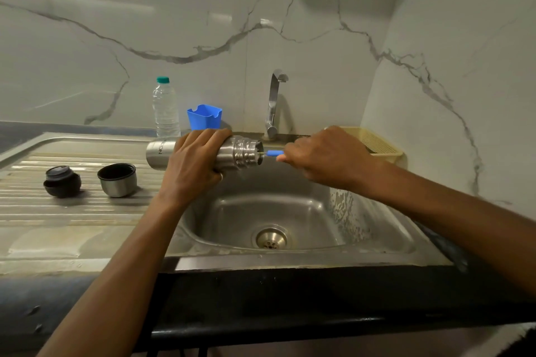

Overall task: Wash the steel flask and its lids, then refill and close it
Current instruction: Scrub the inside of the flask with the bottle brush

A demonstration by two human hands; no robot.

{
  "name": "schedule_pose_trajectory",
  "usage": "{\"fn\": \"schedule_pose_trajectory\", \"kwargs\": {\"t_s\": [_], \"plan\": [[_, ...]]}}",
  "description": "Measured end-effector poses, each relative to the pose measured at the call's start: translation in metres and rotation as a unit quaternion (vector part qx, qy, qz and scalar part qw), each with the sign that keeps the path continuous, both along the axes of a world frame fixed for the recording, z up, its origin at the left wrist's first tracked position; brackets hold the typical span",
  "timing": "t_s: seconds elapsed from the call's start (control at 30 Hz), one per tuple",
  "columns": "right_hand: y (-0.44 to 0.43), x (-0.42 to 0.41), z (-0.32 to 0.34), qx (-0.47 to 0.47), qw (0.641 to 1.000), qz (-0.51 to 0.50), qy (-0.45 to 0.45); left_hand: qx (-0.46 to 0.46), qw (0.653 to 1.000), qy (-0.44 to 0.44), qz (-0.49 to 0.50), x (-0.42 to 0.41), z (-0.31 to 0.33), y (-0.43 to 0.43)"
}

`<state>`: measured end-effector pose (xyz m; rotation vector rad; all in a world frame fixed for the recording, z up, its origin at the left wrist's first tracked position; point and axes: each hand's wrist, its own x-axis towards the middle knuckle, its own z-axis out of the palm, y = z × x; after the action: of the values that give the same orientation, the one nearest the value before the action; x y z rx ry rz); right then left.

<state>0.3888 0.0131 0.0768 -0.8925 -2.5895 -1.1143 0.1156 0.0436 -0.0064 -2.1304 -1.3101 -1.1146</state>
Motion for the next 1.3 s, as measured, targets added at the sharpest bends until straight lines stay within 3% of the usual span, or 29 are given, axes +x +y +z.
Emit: {"fn": "schedule_pose_trajectory", "kwargs": {"t_s": [0.1,0.13,0.2,0.27,0.37,0.43,0.53,0.6,0.63,0.67,0.7,0.77,0.8,1.0,1.2,1.3], "plan": [[0.005,0.019,0.016,-0.213,0.967,-0.023,0.141,0.013,1.000,0.006,0.024,-0.008,0.001,-0.002],[0.005,0.025,0.020,-0.211,0.966,-0.029,0.145,0.016,0.999,0.004,0.030,-0.009,0.002,-0.002],[0.003,0.033,0.022,-0.067,0.995,-0.025,0.071,0.011,0.999,-0.002,0.034,-0.006,0.003,-0.001],[0.002,0.035,0.018,0.069,0.998,-0.010,-0.004,-0.006,1.000,-0.019,0.021,-0.001,0.003,-0.001],[0.003,0.019,0.000,0.139,0.989,-0.006,-0.052,-0.004,1.000,-0.010,0.005,0.011,0.002,-0.003],[0.003,0.008,-0.011,0.118,0.992,-0.008,-0.044,0.010,1.000,0.001,0.002,0.015,0.002,-0.004],[-0.003,0.001,-0.006,-0.074,0.994,0.016,0.082,0.027,0.999,0.021,0.007,0.015,0.002,-0.005],[-0.008,0.009,0.017,-0.315,0.925,-0.027,0.212,0.038,0.999,0.023,0.014,0.011,0.003,-0.007],[-0.008,0.017,0.025,-0.384,0.886,-0.045,0.255,0.043,0.999,0.016,0.022,0.009,0.005,-0.007],[-0.007,0.026,0.029,-0.391,0.882,-0.051,0.259,0.047,0.998,0.008,0.032,0.007,0.006,-0.008],[-0.006,0.033,0.032,-0.340,0.910,-0.046,0.232,0.048,0.998,0.002,0.039,0.006,0.007,-0.008],[-0.002,0.041,0.027,-0.120,0.987,-0.013,0.110,0.039,0.999,-0.002,0.034,0.007,0.007,-0.009],[-0.002,0.040,0.024,-0.024,0.998,0.005,0.060,0.028,0.999,-0.003,0.025,0.009,0.007,-0.009],[0.007,0.025,0.010,0.202,0.974,0.027,-0.094,-0.060,0.998,-0.002,-0.013,0.021,-0.004,-0.004],[0.012,0.037,0.023,0.241,0.963,0.030,-0.122,-0.164,0.983,-0.010,-0.084,0.025,-0.007,0.001],[0.009,0.041,0.028,0.263,0.956,0.031,-0.128,-0.175,0.979,-0.013,-0.101,0.025,-0.005,0.002]]}}
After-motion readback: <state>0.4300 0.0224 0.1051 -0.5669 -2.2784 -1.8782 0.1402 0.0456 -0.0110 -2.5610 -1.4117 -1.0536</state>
